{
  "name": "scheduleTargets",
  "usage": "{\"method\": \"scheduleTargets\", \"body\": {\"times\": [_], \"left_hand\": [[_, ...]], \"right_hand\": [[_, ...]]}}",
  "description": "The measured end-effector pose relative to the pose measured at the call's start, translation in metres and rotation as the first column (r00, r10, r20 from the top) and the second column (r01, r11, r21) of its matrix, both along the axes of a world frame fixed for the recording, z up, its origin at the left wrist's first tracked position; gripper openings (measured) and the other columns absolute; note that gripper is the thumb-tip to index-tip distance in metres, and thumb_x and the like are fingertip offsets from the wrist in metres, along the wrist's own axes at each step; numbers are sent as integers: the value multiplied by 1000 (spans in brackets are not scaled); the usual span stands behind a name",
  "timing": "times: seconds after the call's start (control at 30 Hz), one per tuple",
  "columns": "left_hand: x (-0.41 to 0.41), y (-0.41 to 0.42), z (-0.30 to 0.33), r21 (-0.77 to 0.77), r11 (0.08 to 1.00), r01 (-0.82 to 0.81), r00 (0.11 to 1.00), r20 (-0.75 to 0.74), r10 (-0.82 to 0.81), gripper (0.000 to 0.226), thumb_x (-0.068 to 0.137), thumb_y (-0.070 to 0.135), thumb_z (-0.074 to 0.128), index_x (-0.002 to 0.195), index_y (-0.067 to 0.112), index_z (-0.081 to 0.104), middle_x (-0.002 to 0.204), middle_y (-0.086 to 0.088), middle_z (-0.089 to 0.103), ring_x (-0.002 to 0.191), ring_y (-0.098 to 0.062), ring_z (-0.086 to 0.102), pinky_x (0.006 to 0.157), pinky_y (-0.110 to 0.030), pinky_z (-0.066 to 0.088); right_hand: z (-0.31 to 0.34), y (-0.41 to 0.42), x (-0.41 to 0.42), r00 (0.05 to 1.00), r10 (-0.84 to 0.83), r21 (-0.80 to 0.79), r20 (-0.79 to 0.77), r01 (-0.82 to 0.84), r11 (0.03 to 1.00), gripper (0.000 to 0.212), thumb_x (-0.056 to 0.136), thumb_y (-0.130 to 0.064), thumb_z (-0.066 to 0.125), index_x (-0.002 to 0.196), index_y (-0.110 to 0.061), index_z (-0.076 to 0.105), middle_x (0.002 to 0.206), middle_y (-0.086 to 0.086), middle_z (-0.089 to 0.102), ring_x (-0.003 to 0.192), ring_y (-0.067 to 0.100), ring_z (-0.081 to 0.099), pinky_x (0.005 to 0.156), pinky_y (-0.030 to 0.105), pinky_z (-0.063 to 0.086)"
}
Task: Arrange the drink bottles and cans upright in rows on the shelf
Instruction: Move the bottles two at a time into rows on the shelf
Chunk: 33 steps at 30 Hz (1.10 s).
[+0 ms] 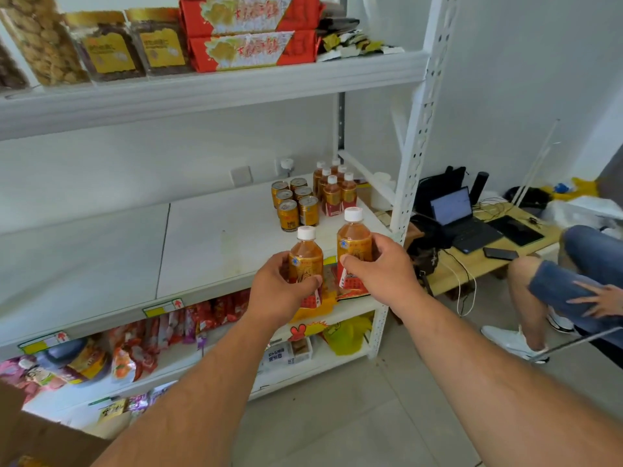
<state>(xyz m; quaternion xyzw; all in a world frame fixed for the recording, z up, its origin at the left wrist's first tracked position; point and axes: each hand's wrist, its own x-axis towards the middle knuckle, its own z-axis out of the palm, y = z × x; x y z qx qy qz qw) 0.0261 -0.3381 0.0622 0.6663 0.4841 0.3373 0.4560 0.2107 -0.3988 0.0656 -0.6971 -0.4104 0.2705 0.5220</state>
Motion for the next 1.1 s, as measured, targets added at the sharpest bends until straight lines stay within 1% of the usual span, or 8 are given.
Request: {"method": "scheduleTargets", "body": {"times": [0.1, 0.17, 0.37, 0.57, 0.77, 0.93, 1.03, 1.1], "left_hand": [[26, 1, 0, 9, 1000, -10, 1000, -9, 11, 56, 77, 26, 83, 126, 23, 56, 98, 18, 62, 85, 7, 58, 63, -7, 45], [40, 5, -1, 12, 1000, -3, 1000, -22, 3, 54, 78, 25, 82, 125, 23, 56, 96, 21, 60, 82, 10, 57, 58, -4, 44], [79, 42, -7, 9, 1000, -6, 999, -42, 6, 54, 78, 26, 82, 124, 24, 56, 95, 22, 58, 84, 8, 55, 61, -5, 38], [109, 107, -17, -5, 1000, -4, 1000, -21, 4, 58, 77, 27, 83, 127, 26, 56, 106, 13, 64, 90, 2, 59, 70, -12, 43], [135, 166, -31, 0, 1000, 14, 1000, -1, -14, 49, 75, 24, 84, 118, 28, 61, 96, 22, 65, 86, 7, 60, 67, -11, 47], [155, 201, -51, -13, 1000, -5, 1000, 16, 5, 52, 72, 26, 85, 119, 29, 62, 102, 16, 69, 95, 0, 64, 80, -26, 56], [169, 218, -60, -16, 1000, -23, 1000, 9, 23, 56, 72, 28, 85, 122, 28, 60, 106, 14, 68, 96, -2, 63, 75, -20, 53], [179, 228, -65, -17, 999, -42, 999, -5, 42, 59, 73, 29, 84, 126, 25, 58, 110, 11, 67, 97, -5, 62, 71, -16, 50]], "right_hand": [[-6, 1, 25, 1000, 11, -5, -21, -11, 1000, 25, 80, -33, 80, 102, -36, 68, 96, -14, 73, 89, 4, 69, 82, 33, 58], [-10, 6, 38, 999, 13, -11, -36, -14, 1000, 25, 80, -32, 81, 100, -37, 67, 95, -13, 73, 89, 4, 69, 84, 36, 59], [-20, 41, 70, 999, -2, -15, -45, 2, 1000, 24, 78, -30, 82, 95, -39, 67, 95, -13, 74, 89, 5, 70, 87, 41, 60], [-25, 104, 100, 1000, -21, -47, -21, 20, 999, 28, 78, -31, 81, 100, -39, 67, 98, -14, 72, 92, 5, 69, 89, 40, 59], [-44, 158, 119, 998, -60, -48, -26, 59, 997, 37, 77, -28, 83, 110, -37, 67, 100, -14, 72, 93, 4, 69, 87, 35, 59], [-54, 192, 136, 997, -66, -80, -27, 64, 995, 36, 79, -25, 83, 107, -37, 65, 96, -19, 69, 89, -2, 65, 80, 25, 54], [-63, 212, 148, 998, -53, -89, -30, 50, 995, 40, 80, -24, 82, 111, -39, 63, 99, -21, 68, 91, -5, 63, 77, 21, 50], [-71, 226, 157, 999, -42, -103, -24, 39, 994, 42, 79, -26, 82, 113, -39, 62, 102, -20, 68, 95, -2, 63, 81, 24, 51]]}}
